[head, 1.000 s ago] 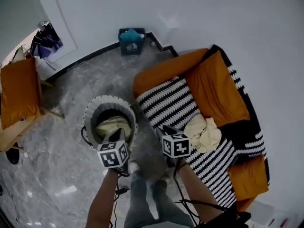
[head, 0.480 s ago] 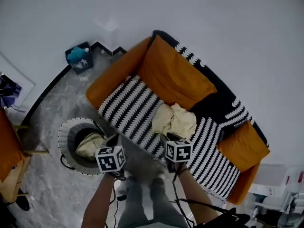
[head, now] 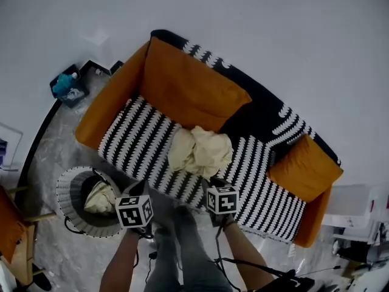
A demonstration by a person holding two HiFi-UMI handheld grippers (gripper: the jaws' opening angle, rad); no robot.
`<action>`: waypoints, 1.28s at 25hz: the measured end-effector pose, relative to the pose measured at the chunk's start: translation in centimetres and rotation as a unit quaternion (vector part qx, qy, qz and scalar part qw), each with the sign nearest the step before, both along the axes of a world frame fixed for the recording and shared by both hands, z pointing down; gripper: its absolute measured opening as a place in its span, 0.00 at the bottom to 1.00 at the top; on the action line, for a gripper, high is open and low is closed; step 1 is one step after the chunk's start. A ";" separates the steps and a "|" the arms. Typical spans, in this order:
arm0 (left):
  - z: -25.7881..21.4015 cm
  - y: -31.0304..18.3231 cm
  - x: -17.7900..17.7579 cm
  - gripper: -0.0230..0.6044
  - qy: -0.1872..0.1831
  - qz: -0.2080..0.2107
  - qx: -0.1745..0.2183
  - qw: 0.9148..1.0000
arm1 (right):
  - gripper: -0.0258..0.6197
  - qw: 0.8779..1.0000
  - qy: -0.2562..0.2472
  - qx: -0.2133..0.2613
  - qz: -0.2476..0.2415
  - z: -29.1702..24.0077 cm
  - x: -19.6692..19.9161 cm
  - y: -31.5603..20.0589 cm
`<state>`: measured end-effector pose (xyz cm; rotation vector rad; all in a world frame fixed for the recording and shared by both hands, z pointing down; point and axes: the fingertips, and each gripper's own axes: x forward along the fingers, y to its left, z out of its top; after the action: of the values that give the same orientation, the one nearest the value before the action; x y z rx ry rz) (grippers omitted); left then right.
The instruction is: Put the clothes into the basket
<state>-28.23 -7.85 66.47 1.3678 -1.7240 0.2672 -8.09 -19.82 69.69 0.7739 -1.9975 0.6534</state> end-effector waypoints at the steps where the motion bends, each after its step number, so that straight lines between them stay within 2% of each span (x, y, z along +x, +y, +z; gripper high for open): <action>1: 0.5 -0.4 0.2 0.03 0.001 -0.003 -0.004 1.000 | 0.23 1.000 0.002 -0.004 0.002 0.8 0.3 -0.5; 8: 5.2 -2.7 1.8 0.03 0.019 -0.021 -0.034 0.999 | 0.23 1.000 0.022 -0.004 0.007 5.5 2.0 -5.1; 12: 8.1 -4.7 2.6 0.03 0.022 -0.016 -0.047 0.999 | 0.23 0.999 0.033 -0.009 0.003 8.6 3.0 -7.0; 21: 14.0 -7.7 4.0 0.03 0.030 -0.004 -0.073 0.997 | 0.23 0.998 0.044 -0.053 -0.007 15.6 3.9 -5.2; 25: 15.5 -7.9 3.4 0.03 0.032 -0.008 -0.077 0.996 | 0.23 0.997 0.055 -0.047 -0.013 17.8 2.4 -5.0; 27: 15.5 -7.5 2.8 0.03 0.048 -0.008 -0.086 0.995 | 0.25 0.995 0.082 -0.046 -0.012 17.3 2.2 -4.8; 30: 14.1 -5.9 4.3 0.03 0.107 -0.001 -0.110 0.988 | 0.27 0.987 0.149 -0.063 0.000 14.1 4.5 -3.8; 32: 13.8 -5.8 3.6 0.03 0.122 -0.003 -0.119 0.985 | 0.27 0.985 0.159 -0.064 -0.001 14.1 3.0 -4.5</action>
<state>-24.62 -13.63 80.30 1.1689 -1.4437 0.2808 -5.10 -24.30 83.74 0.7473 -1.6490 0.6092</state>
